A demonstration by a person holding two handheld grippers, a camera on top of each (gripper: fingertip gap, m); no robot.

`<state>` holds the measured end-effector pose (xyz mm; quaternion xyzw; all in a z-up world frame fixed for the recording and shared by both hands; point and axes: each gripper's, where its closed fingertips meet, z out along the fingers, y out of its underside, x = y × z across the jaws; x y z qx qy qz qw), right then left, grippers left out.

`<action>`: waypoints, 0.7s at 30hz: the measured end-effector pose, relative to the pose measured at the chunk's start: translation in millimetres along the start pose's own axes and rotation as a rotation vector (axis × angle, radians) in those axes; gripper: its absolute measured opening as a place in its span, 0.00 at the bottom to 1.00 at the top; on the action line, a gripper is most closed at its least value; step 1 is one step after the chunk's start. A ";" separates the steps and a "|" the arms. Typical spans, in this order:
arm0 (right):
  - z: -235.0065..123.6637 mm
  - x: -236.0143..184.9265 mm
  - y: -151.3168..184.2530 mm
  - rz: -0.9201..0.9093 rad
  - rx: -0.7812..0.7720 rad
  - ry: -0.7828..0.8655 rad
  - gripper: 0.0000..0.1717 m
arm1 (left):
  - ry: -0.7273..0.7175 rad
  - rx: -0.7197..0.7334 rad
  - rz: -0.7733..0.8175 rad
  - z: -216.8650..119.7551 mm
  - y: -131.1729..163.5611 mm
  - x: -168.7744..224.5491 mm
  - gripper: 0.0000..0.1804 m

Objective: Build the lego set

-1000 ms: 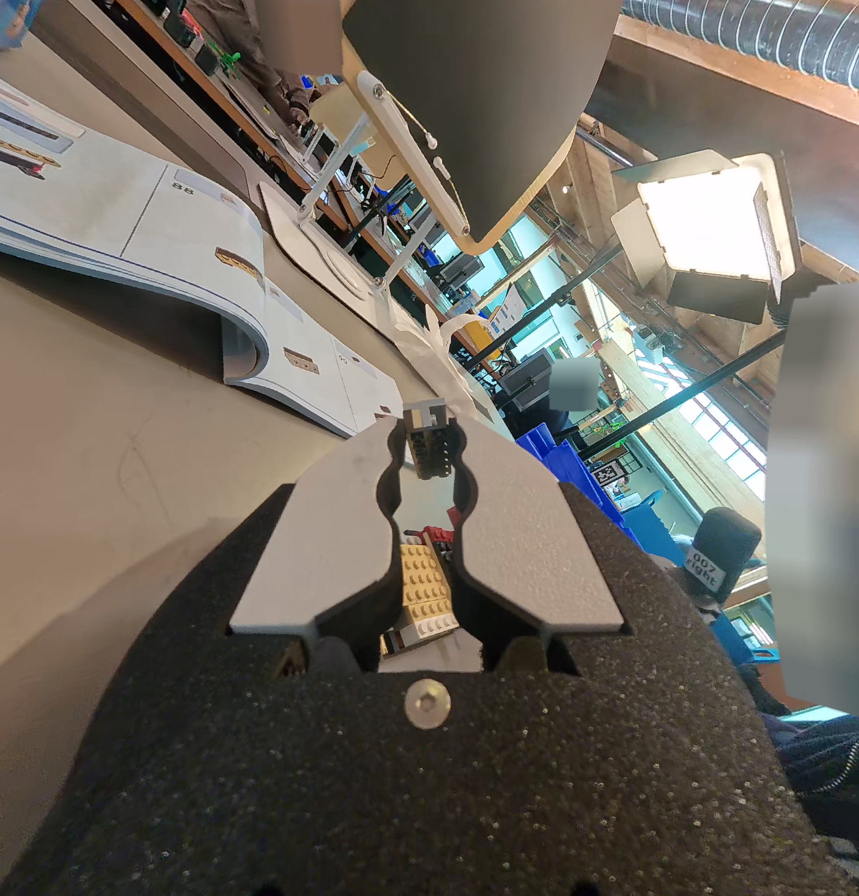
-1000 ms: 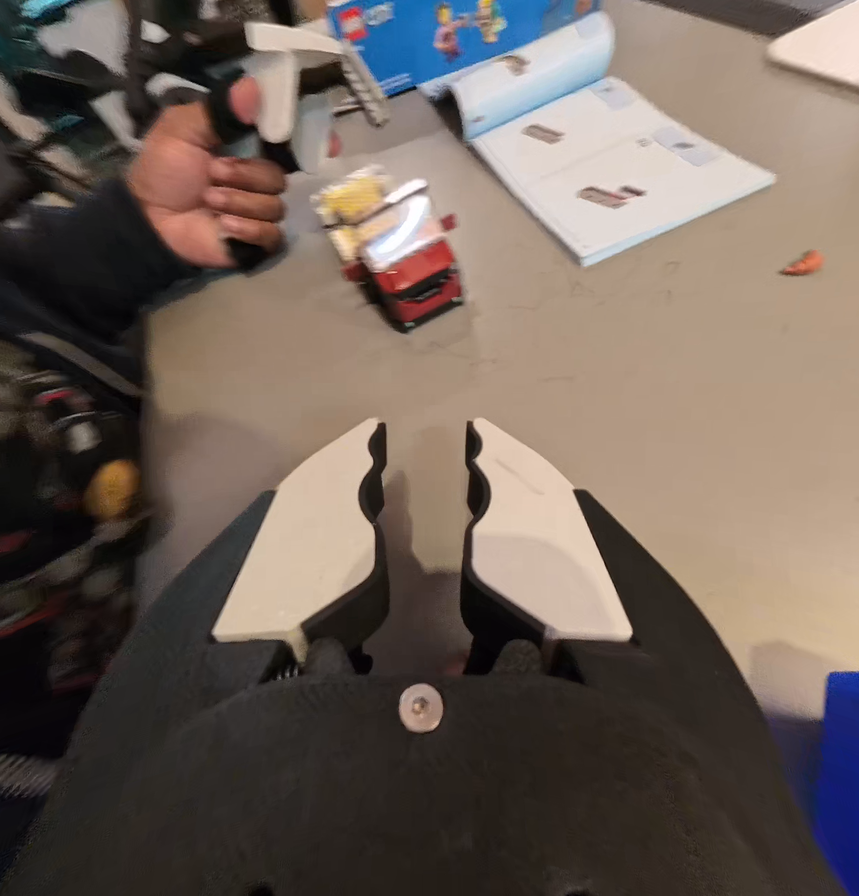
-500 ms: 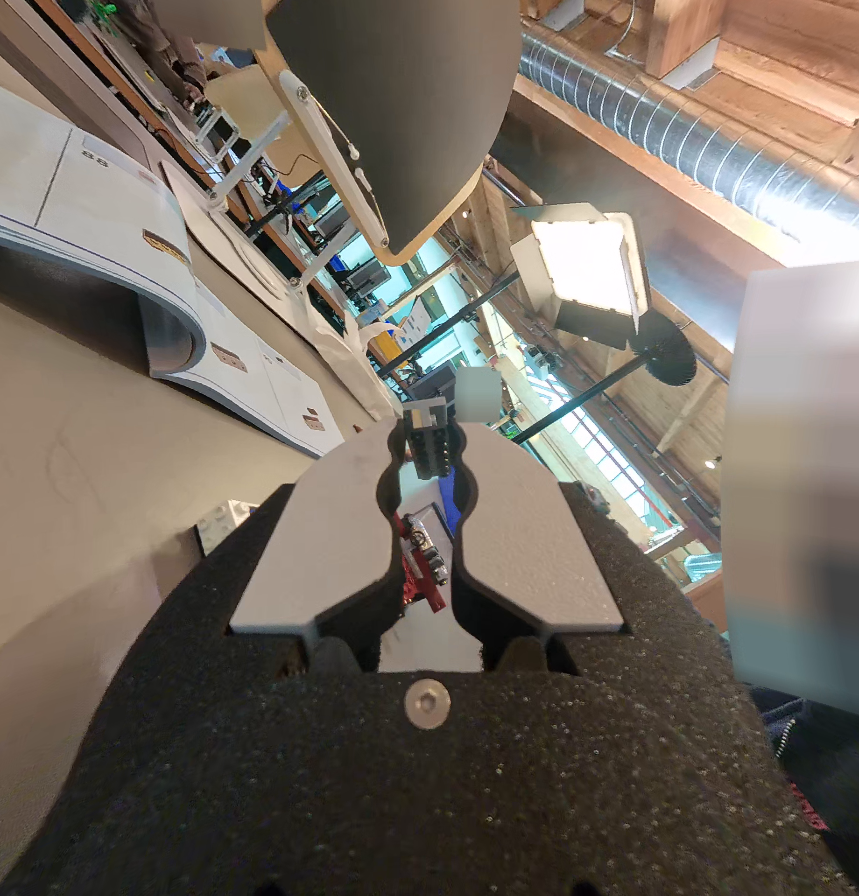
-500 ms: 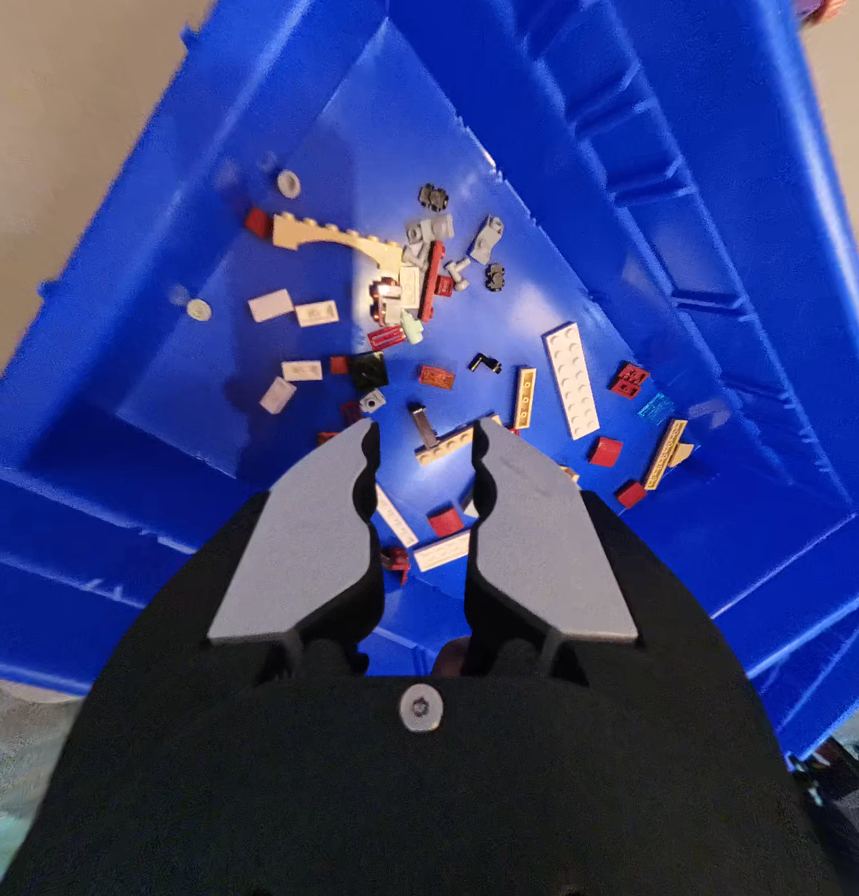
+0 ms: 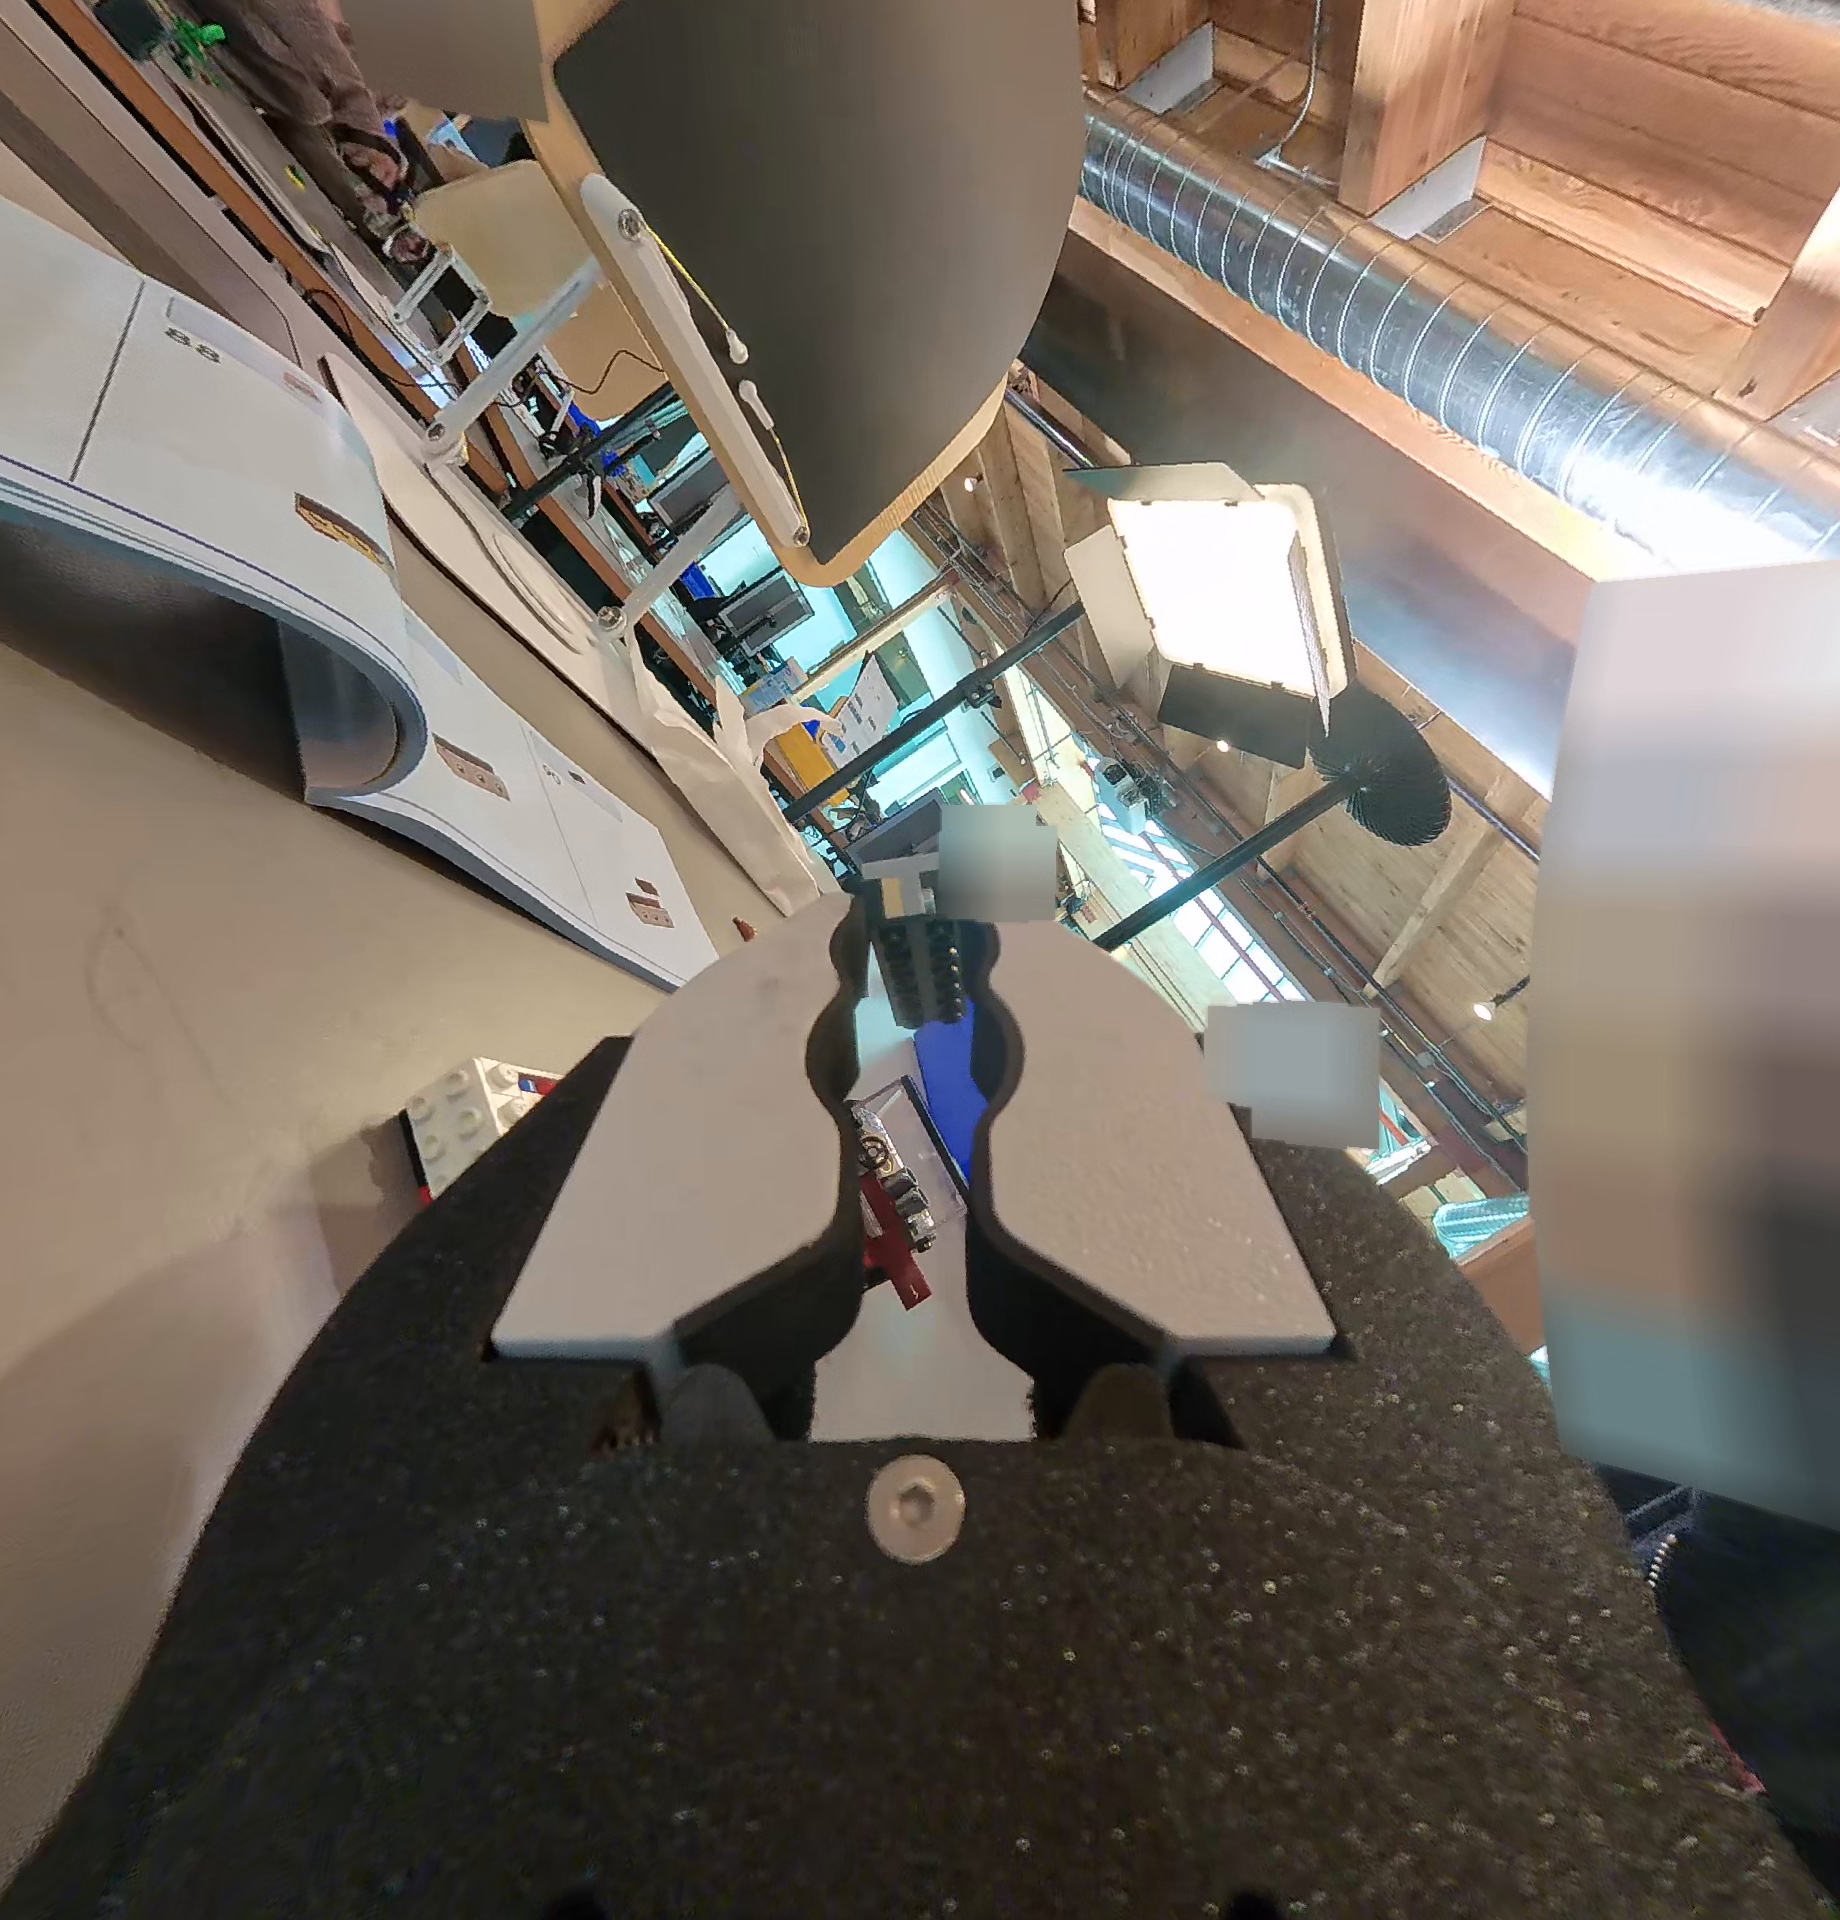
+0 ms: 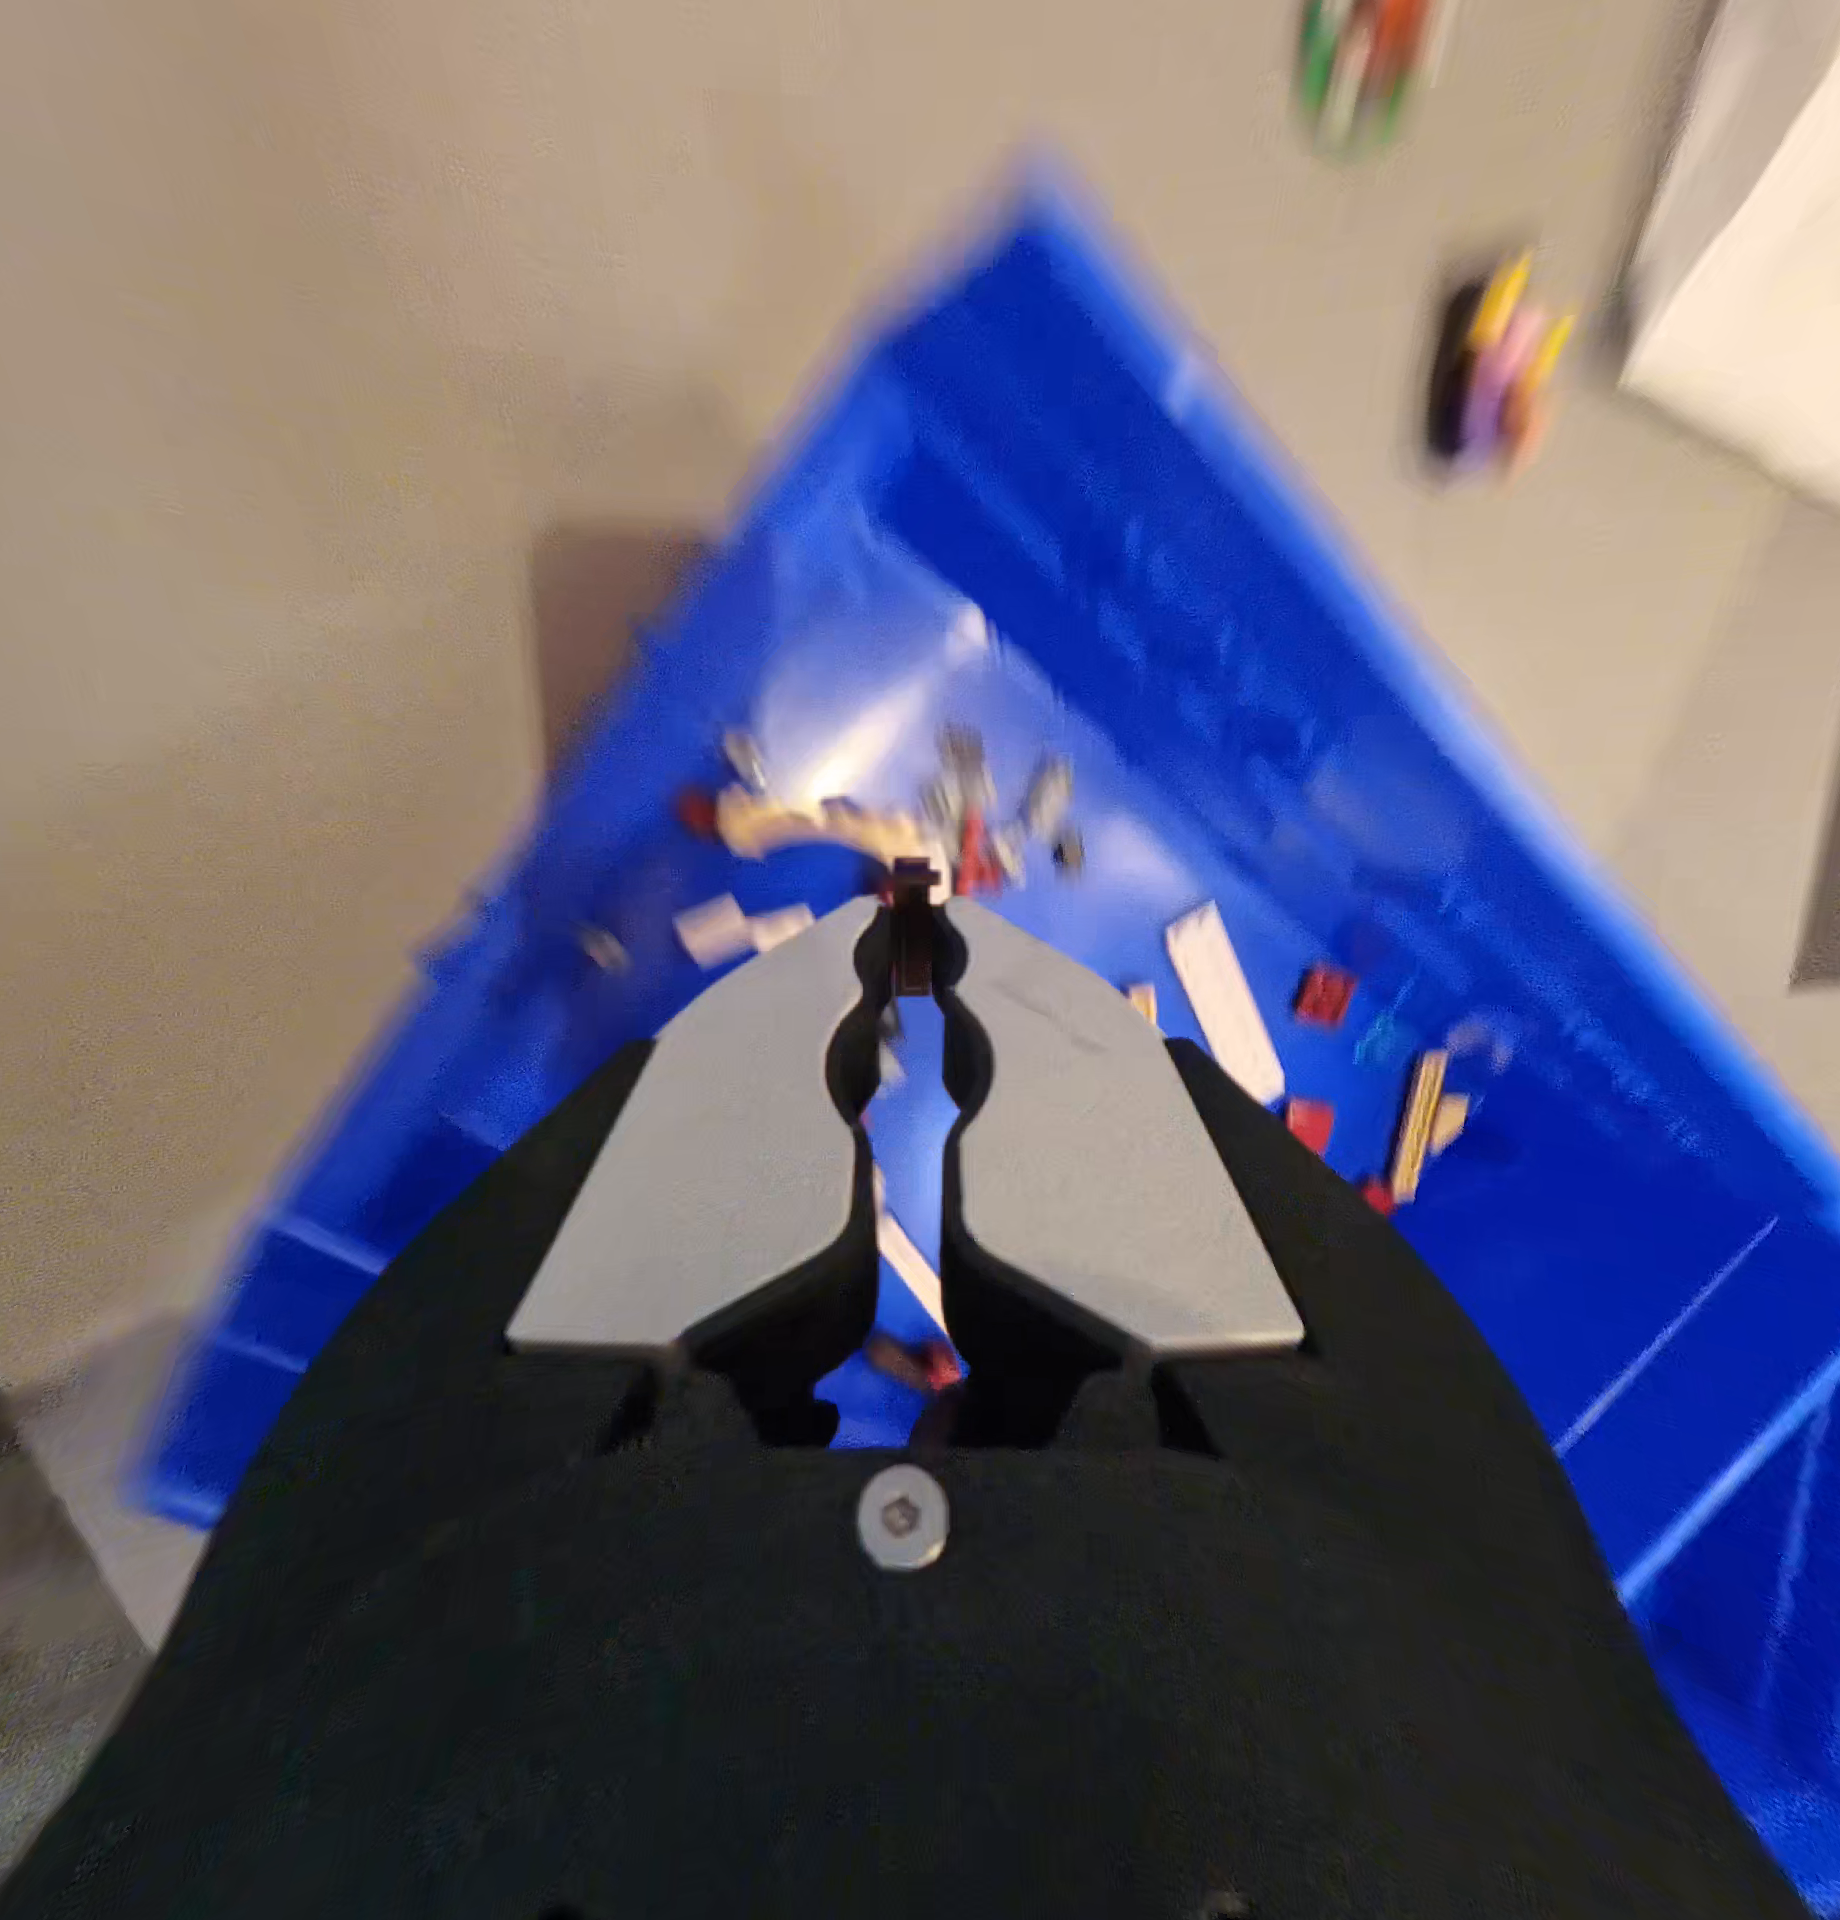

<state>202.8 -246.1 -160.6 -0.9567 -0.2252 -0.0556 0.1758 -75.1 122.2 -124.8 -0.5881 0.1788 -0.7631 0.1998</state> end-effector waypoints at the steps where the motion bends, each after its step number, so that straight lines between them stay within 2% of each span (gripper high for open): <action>1: -10.9 -14.6 -29.9 0.002 0.097 -0.002 0.04 | -0.001 0.002 -0.002 0.1 -0.3 -0.3 0.09; 3: -15.8 -56.9 -80.8 -0.009 0.219 -0.050 0.03 | -0.006 -0.002 -0.004 0.7 0.1 -1.2 0.09; 5: 8.3 -102.0 -108.7 -0.057 0.197 -0.097 0.04 | -0.010 -0.011 -0.005 2.1 1.1 -2.0 0.09; 8: 59.7 -147.9 -122.2 -0.108 0.108 -0.134 0.04 | -0.014 -0.023 0.004 3.3 3.0 -1.8 0.09; 11: 89.1 -163.2 -118.3 -0.057 0.044 -0.172 0.04 | -0.009 -0.022 0.013 2.4 3.3 -0.1 0.09; 12: 88.1 -160.4 -123.5 -0.004 0.082 -0.176 0.07 | -0.007 -0.020 0.013 2.0 3.1 0.2 0.09; 14: 83.9 -147.6 -115.2 0.054 0.029 -0.145 0.15 | -0.003 -0.016 0.009 1.0 2.8 0.9 0.09; 17: 42.8 -118.2 -105.0 0.066 0.021 -0.080 0.15 | 0.003 -0.010 0.007 -0.1 2.0 1.8 0.09; 19: 4.5 -80.1 -78.0 0.067 -0.056 0.000 0.14 | 0.004 -0.009 0.007 -0.3 2.1 2.1 0.09; 21: -21.9 -42.3 -21.8 0.103 -0.252 0.012 0.11 | 0.004 -0.012 0.007 0.1 2.4 2.1 0.09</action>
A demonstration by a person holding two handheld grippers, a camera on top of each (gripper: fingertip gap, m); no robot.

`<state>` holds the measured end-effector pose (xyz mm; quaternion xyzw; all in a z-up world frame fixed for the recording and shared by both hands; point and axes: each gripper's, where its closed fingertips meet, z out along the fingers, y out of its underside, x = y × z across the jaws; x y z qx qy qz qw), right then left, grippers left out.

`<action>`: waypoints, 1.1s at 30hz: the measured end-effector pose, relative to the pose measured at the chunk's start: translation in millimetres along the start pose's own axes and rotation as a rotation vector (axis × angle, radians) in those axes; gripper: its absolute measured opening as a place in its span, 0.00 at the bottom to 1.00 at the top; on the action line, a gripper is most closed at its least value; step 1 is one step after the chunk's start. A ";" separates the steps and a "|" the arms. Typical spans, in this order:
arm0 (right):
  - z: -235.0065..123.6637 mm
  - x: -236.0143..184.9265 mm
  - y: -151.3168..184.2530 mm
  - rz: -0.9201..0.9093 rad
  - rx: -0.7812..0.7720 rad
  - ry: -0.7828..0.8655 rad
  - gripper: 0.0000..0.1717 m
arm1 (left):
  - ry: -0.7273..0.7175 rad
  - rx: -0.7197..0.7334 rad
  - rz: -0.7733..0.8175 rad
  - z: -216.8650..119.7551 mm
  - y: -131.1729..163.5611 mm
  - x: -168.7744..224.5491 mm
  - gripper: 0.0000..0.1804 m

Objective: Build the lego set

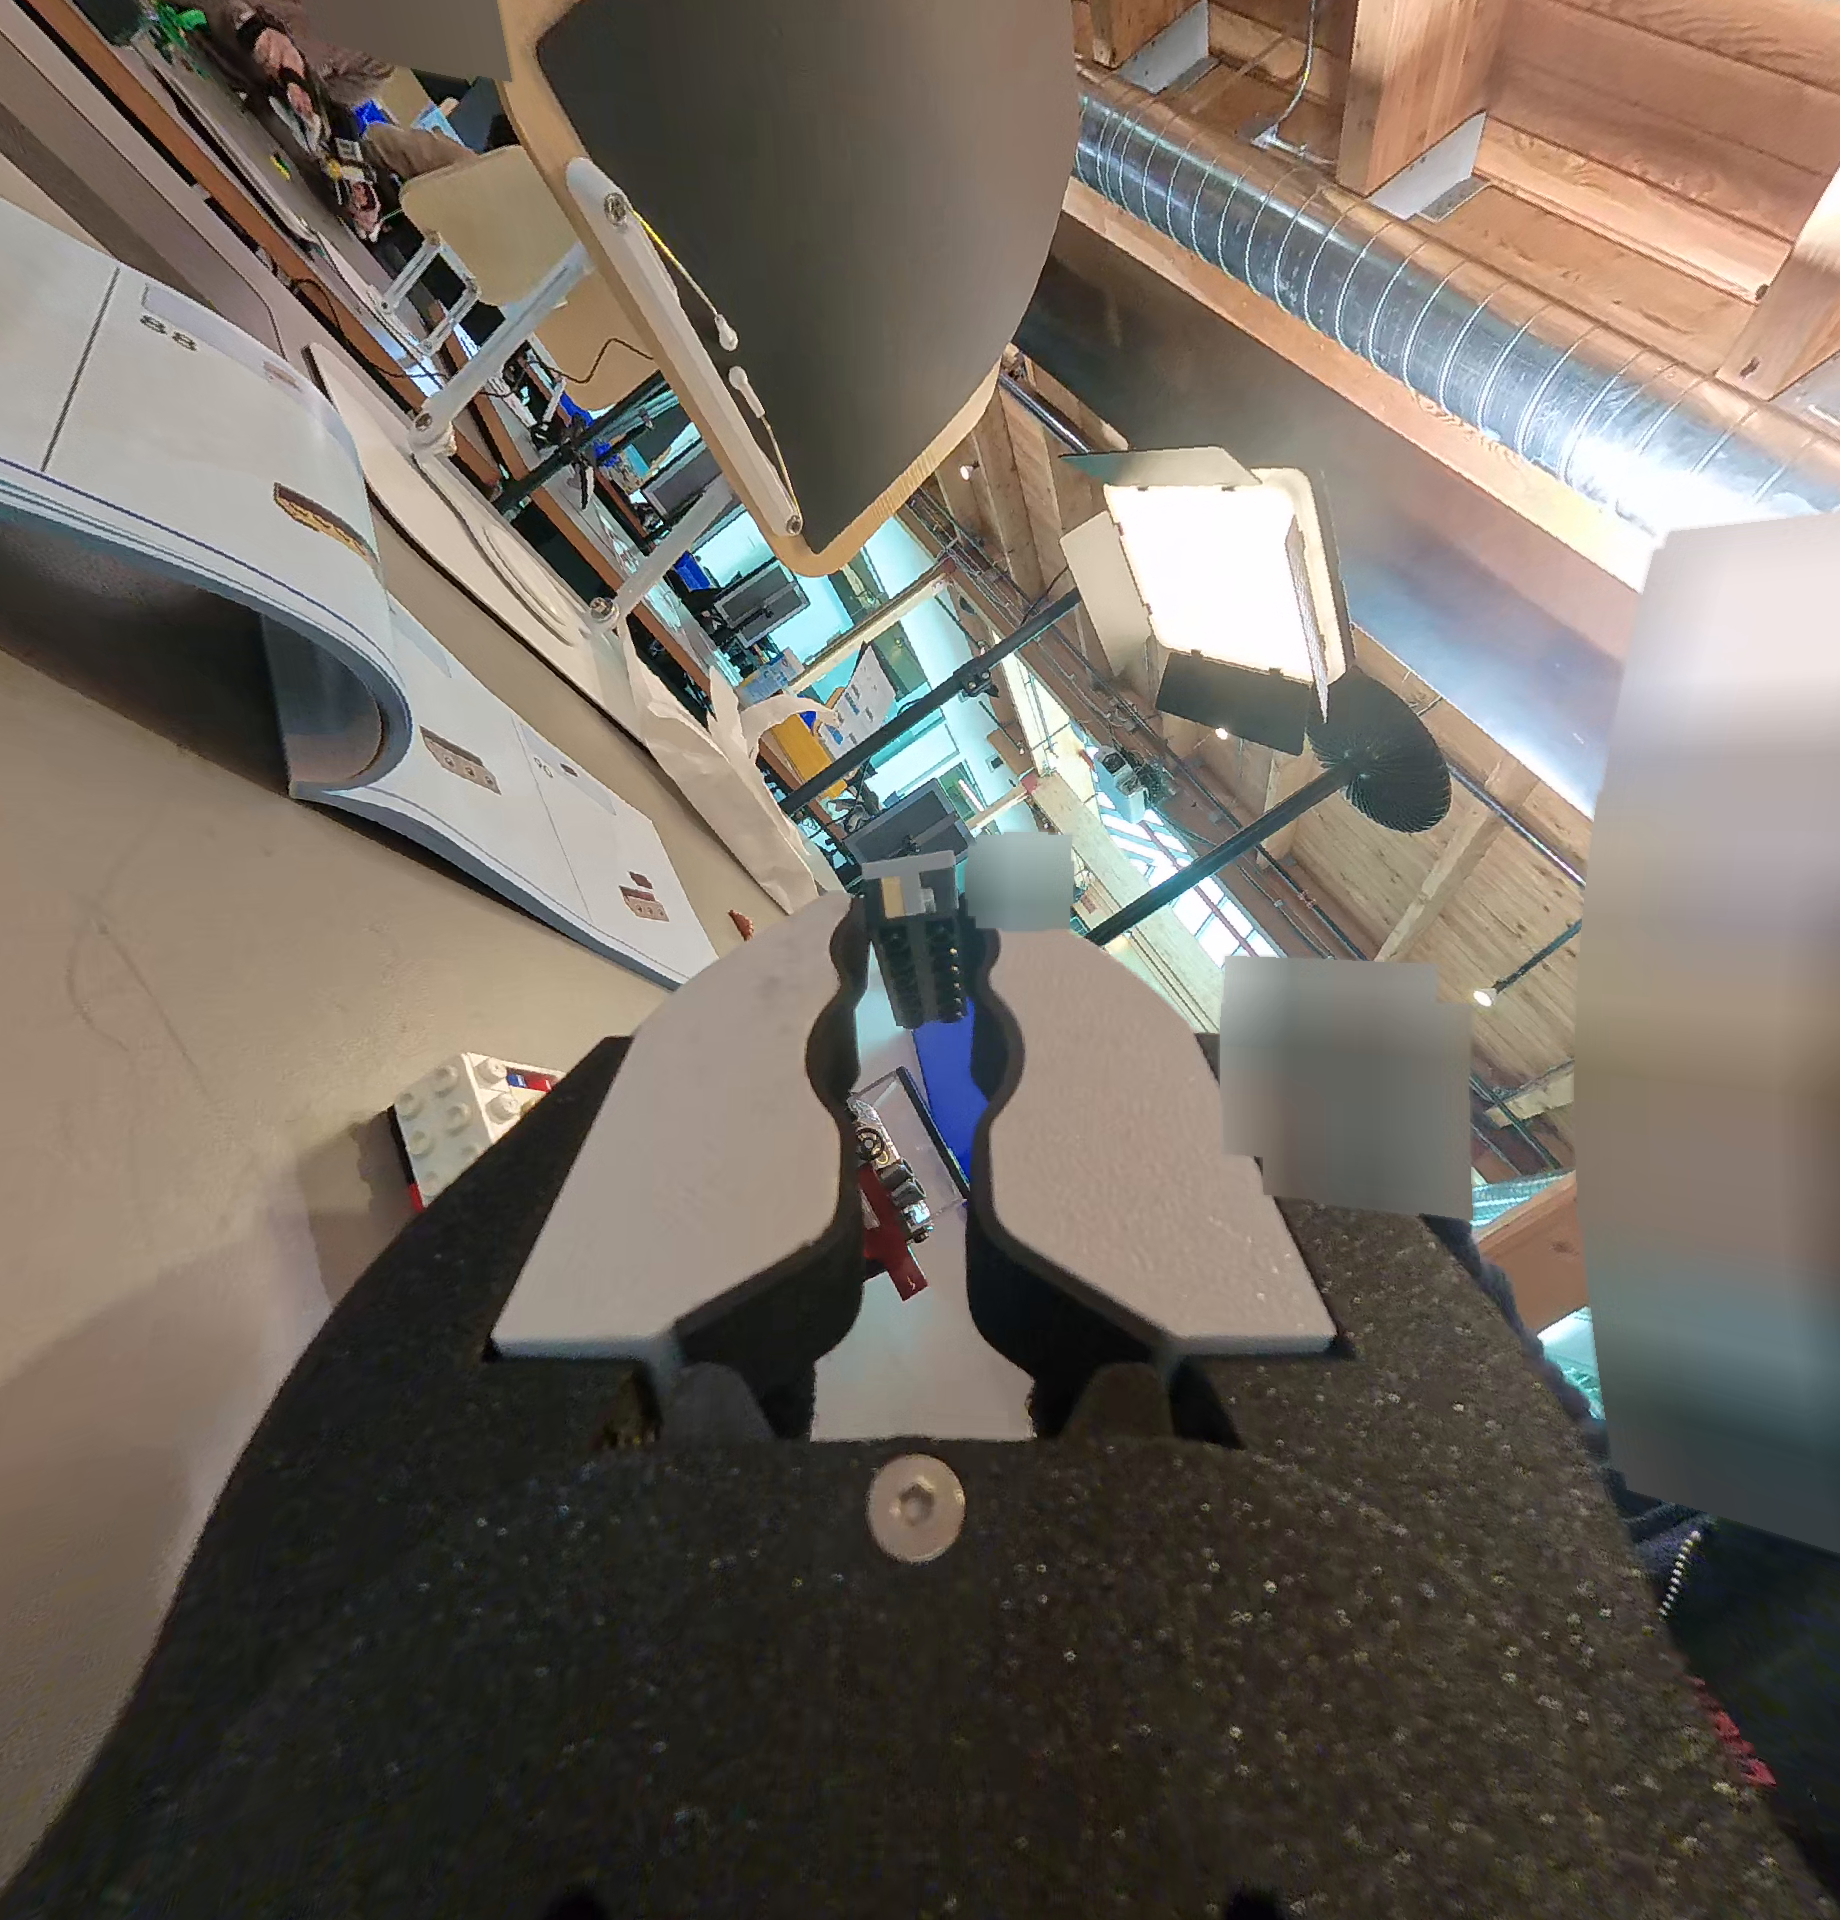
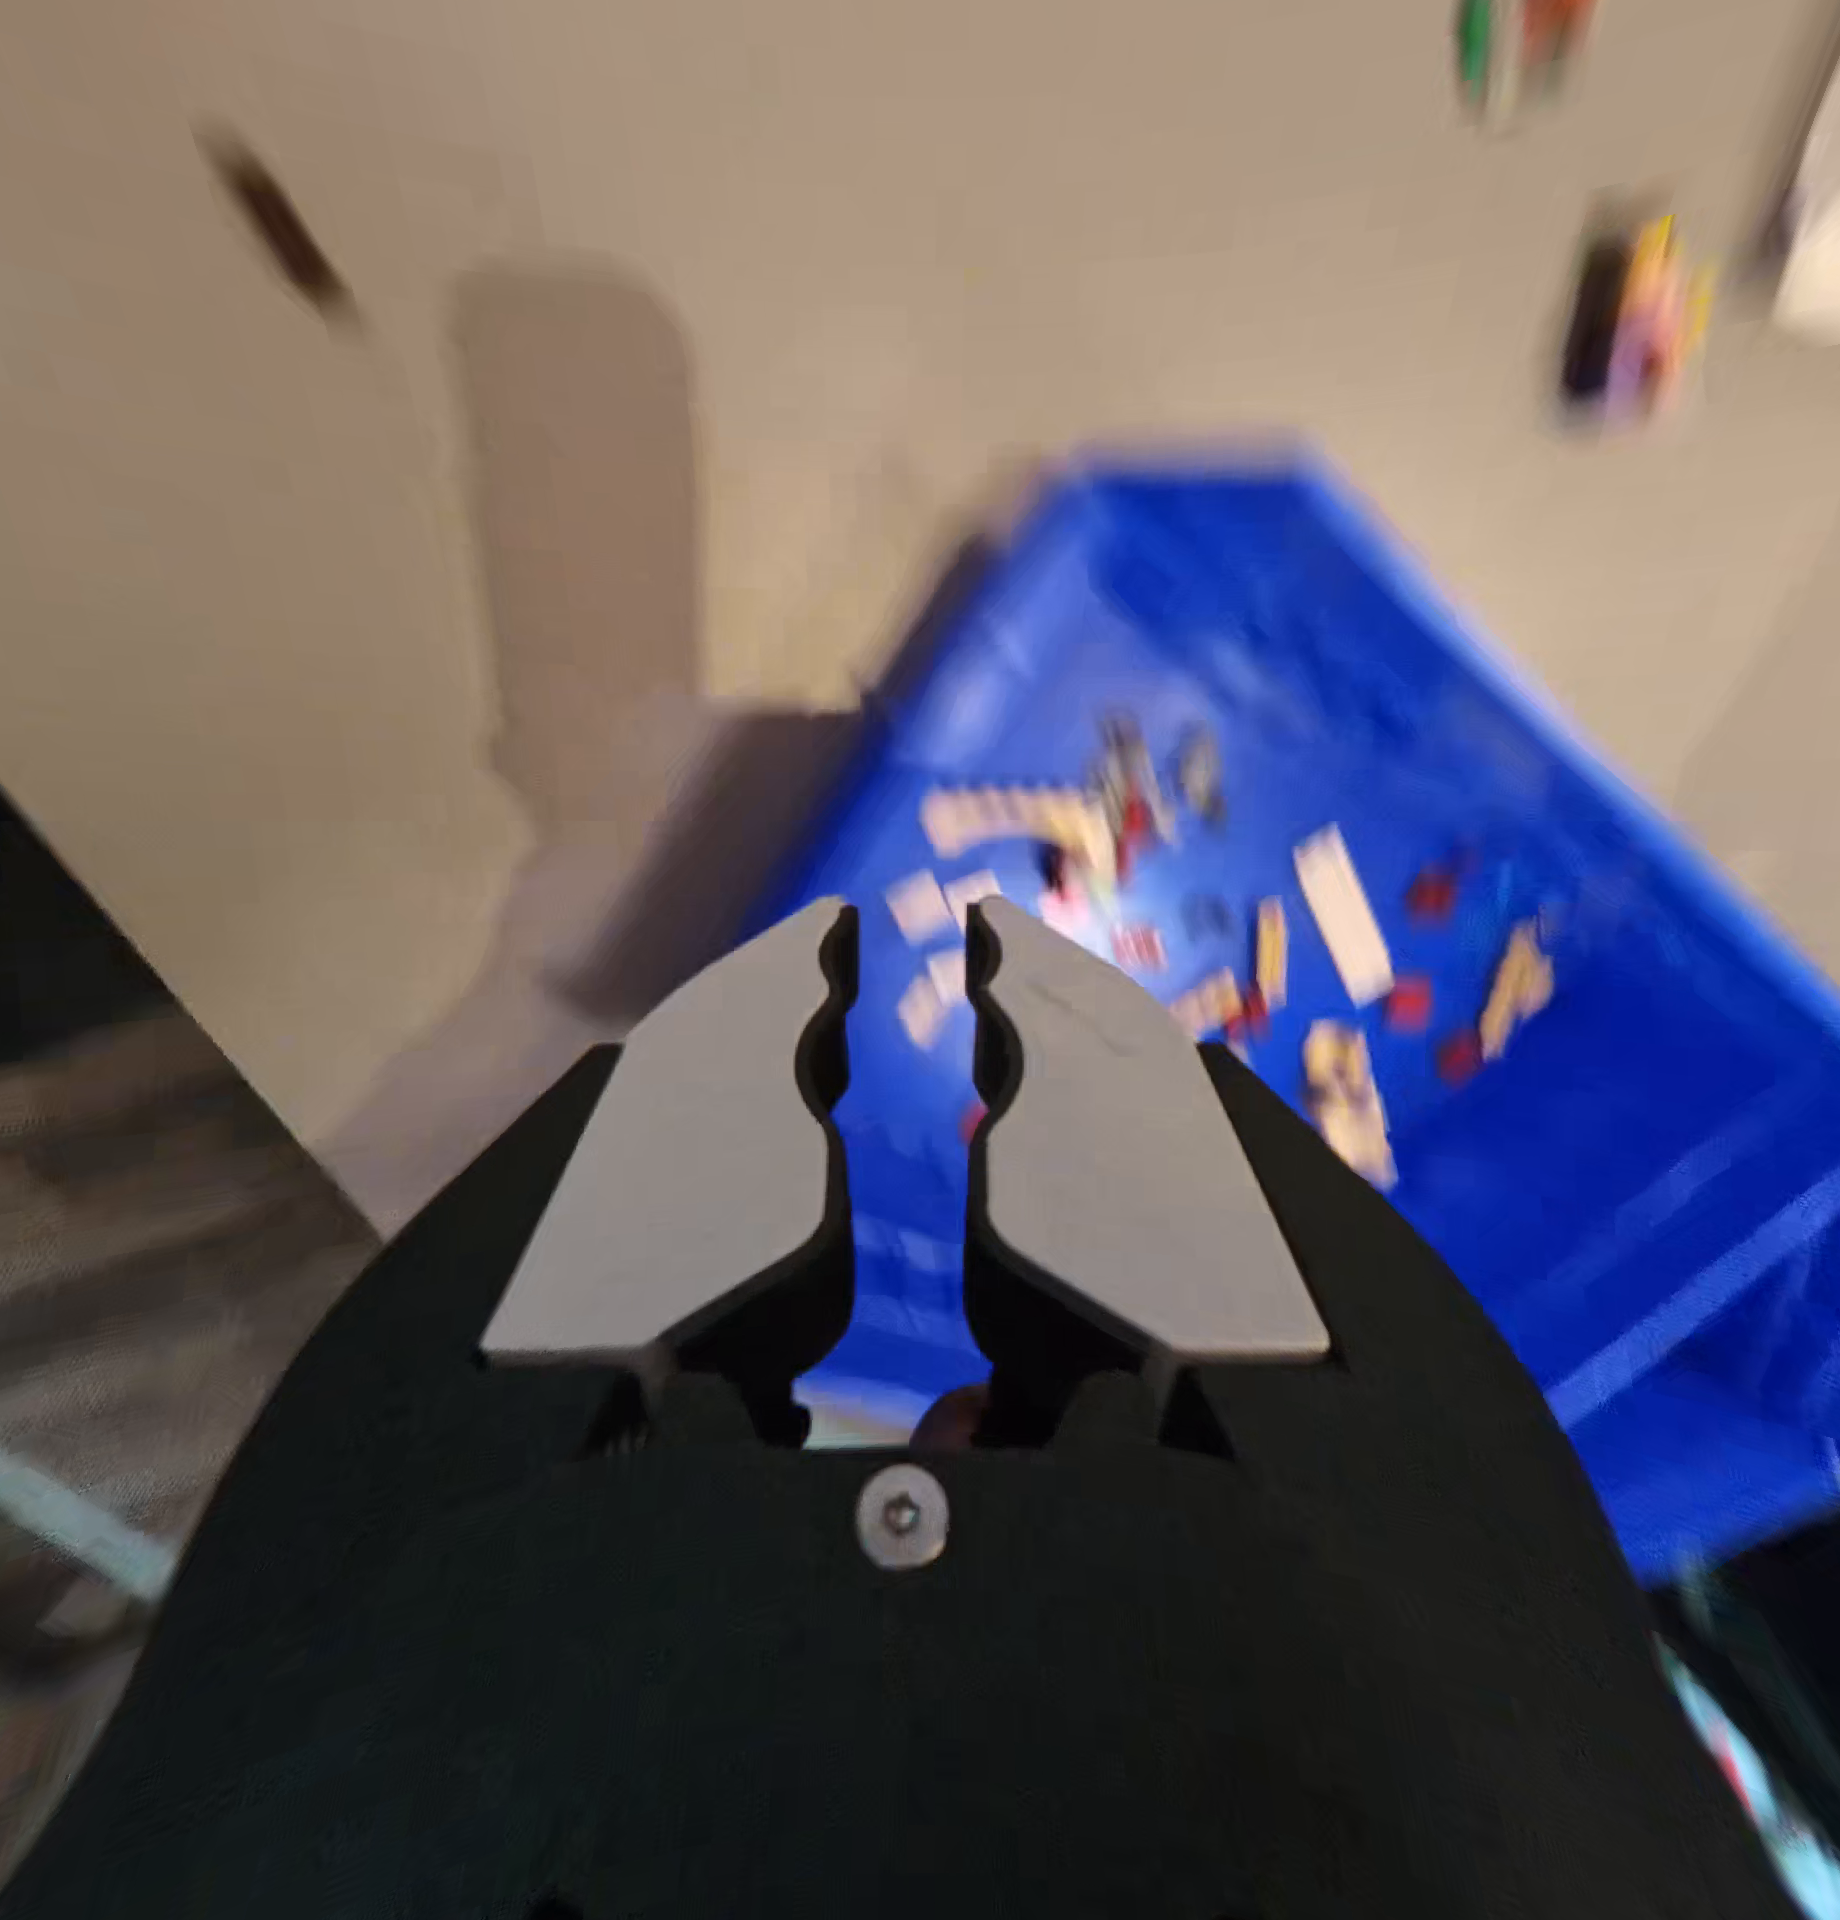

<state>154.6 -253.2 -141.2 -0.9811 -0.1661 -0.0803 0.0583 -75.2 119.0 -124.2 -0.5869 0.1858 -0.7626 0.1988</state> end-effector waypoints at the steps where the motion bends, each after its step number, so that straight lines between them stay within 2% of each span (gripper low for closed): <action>1: 1.2 19.0 32.3 0.033 -0.121 -0.020 0.11 | 0.000 -0.004 0.001 0.5 0.5 0.1 0.09; 4: 16.9 34.4 103.5 0.216 -0.376 -0.290 0.11 | 0.003 -0.013 0.008 1.1 2.1 1.3 0.09; 6: 30.6 37.6 127.2 0.288 -0.474 -0.406 0.11 | 0.009 -0.011 0.006 0.1 2.3 2.5 0.09; 8: 41.5 42.3 140.7 0.312 -0.540 -0.452 0.12 | 0.015 0.003 0.000 -1.8 0.5 3.0 0.09; 17: 66.0 49.6 168.5 0.361 -0.689 -0.475 0.14 | 0.020 0.003 -0.014 -1.8 0.0 2.3 0.09; 19: 67.4 52.8 169.5 0.376 -0.687 -0.464 0.12 | 0.021 0.004 -0.015 -2.0 -0.3 2.3 0.09; 21: 69.0 66.9 169.7 0.385 -0.675 -0.382 0.16 | 0.024 0.007 -0.017 -2.5 -0.7 2.6 0.09; 23: 62.8 72.8 167.4 0.390 -0.652 -0.363 0.17 | 0.026 0.010 -0.018 -3.0 -1.3 2.9 0.09; 26: 57.2 67.7 163.4 0.389 -0.618 -0.383 0.17 | 0.028 0.009 -0.017 -3.0 -1.0 3.1 0.09; 29: 57.5 53.5 173.3 0.365 -0.686 -0.403 0.17 | 0.028 0.008 -0.014 -2.8 -0.8 3.4 0.09; 33: 64.6 50.8 173.8 0.371 -0.701 -0.390 0.19 | 0.027 0.004 -0.009 -2.5 0.0 3.8 0.09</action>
